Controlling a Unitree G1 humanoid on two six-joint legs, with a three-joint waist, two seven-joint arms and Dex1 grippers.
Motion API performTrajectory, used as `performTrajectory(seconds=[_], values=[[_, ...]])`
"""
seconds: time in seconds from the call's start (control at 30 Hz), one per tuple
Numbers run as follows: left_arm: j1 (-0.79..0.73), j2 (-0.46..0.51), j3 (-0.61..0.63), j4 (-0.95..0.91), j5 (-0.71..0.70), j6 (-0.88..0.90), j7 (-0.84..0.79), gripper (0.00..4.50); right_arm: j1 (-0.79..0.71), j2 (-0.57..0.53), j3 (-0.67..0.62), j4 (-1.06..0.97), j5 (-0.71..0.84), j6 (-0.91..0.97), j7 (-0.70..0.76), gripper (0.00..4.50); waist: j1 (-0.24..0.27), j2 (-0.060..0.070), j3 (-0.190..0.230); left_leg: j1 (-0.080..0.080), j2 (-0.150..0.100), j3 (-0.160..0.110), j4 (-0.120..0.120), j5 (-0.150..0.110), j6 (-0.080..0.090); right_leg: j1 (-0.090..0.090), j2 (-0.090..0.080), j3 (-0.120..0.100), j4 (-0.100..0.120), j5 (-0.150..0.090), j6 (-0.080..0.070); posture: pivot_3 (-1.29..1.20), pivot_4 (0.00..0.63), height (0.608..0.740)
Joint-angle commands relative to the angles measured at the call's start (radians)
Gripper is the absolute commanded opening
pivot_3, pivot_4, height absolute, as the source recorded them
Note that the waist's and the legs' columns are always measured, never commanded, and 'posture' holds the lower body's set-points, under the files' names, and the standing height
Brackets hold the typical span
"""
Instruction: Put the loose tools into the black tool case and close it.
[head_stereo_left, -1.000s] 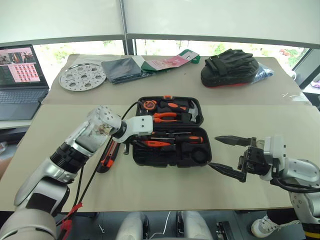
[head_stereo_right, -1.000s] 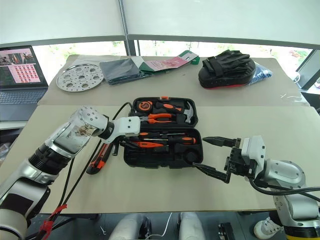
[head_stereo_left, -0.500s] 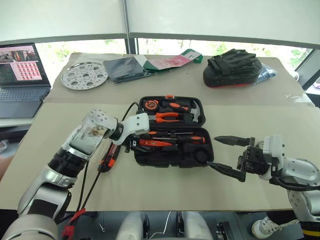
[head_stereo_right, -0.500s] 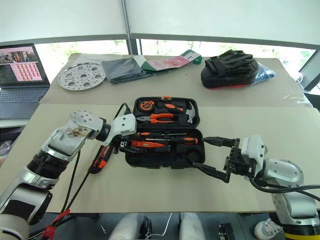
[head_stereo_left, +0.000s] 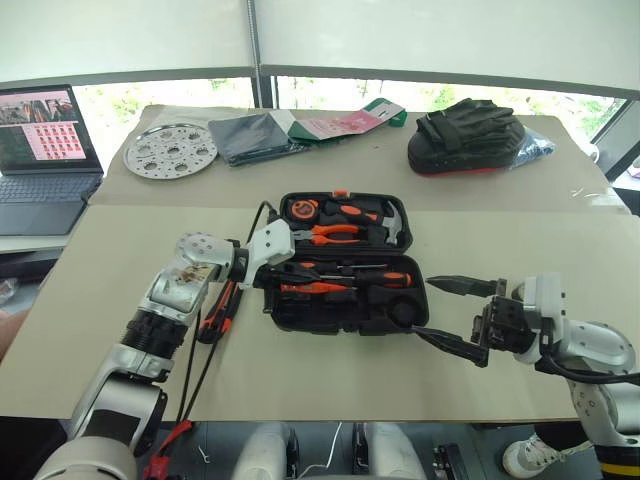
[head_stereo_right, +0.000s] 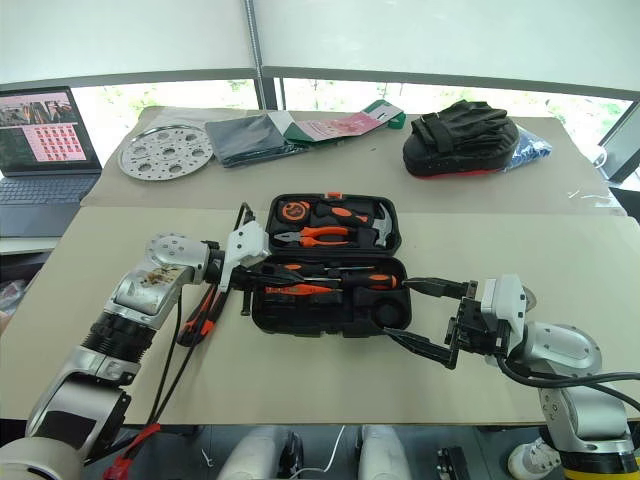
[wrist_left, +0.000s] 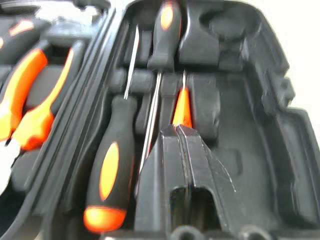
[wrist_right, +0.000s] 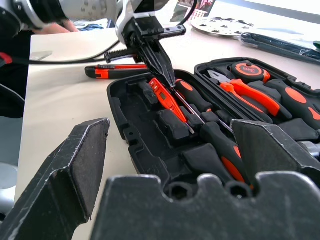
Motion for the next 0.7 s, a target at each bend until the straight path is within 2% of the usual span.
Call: performTrajectory(seconds=[0.03, 0.23, 0.4, 0.57, 0.7], values=[[0.011, -0.017, 0.004, 0.006, 0.003, -0.052, -0.001, 0.07, 0.005, -0.001, -0.019, -0.033, 0.013, 0.003, -0.008, 4.50, 0.000, 0.000, 0.000, 0.000, 0.000, 0.000, 0.000, 0.000, 0.000, 0.000, 0.000, 0.000, 0.000, 0.000, 0.000, 0.00, 0.150, 0.740], [0.019, -0.036, -0.002, 0.022, 0.026, -0.055, 0.016, 0.07, 0.009, -0.001, -0.018, -0.039, 0.014, 0.004, -0.015, 4.50, 0.000, 0.000, 0.000, 0.000, 0.000, 0.000, 0.001, -0.001, 0.001, 0.000, 0.000, 0.000, 0.000, 0.000, 0.001, 0.00, 0.150, 0.740], [0.023, -0.037, -0.050, 0.058, 0.100, -0.006, 0.058, 0.07, 0.005, -0.003, -0.016, -0.039, 0.013, 0.006, -0.021, 4.50, 0.001, 0.000, 0.000, 0.000, 0.000, 0.000, 0.001, -0.001, 0.001, 0.001, 0.000, 0.000, 0.000, 0.000, 0.001, 0.00, 0.150, 0.740], [0.042, -0.027, -0.075, 0.034, 0.109, 0.053, 0.057, 0.07, -0.001, -0.005, -0.016, -0.038, 0.012, 0.006, -0.026, 4.50, 0.001, 0.000, 0.000, 0.001, 0.000, 0.000, 0.001, -0.001, 0.003, 0.002, 0.000, 0.000, 0.000, 0.001, 0.001, 0.00, 0.150, 0.740], [0.071, -0.036, -0.024, -0.015, 0.059, 0.096, 0.094, 0.07, -0.002, 0.000, -0.019, -0.034, 0.006, -0.008, -0.027, 4.50, 0.000, 0.001, -0.001, 0.002, 0.000, 0.000, 0.002, -0.002, 0.003, 0.002, -0.001, 0.000, 0.000, 0.001, 0.001, 0.00, 0.150, 0.740]])
